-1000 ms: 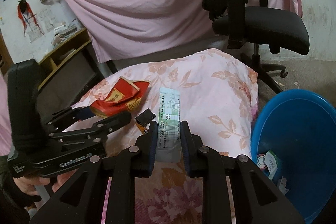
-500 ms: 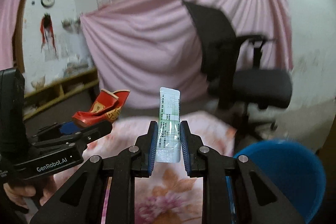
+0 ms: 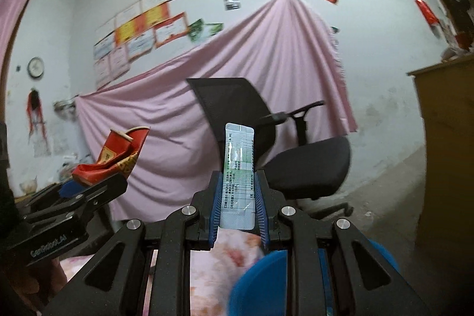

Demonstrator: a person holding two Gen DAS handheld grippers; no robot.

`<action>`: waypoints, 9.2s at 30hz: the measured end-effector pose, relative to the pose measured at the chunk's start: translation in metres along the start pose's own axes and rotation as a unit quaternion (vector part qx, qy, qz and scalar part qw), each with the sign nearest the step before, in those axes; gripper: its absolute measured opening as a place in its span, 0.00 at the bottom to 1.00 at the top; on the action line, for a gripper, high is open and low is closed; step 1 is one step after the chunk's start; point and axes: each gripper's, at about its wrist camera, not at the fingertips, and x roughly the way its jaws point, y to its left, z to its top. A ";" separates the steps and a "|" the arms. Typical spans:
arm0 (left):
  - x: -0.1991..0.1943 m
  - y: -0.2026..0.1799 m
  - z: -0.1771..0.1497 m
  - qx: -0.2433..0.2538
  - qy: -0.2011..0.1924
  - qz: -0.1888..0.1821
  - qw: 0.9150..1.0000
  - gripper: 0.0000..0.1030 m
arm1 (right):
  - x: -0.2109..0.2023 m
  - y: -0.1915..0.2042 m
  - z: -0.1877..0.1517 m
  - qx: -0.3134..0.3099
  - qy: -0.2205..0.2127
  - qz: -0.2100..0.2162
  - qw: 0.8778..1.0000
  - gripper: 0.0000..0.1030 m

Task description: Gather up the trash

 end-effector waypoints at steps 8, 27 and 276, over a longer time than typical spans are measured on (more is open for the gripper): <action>0.058 -0.047 -0.017 -0.018 0.084 -0.066 0.994 0.54 | -0.006 -0.042 -0.003 0.003 0.047 -0.040 0.998 0.19; 0.118 -0.031 -0.047 -0.153 0.251 -0.108 0.950 0.55 | 0.023 -0.091 -0.041 0.045 0.185 -0.086 0.978 0.33; 0.035 -0.004 -0.032 -0.150 0.176 0.003 0.973 0.86 | -0.002 -0.038 -0.024 -0.027 0.140 -0.083 0.986 0.54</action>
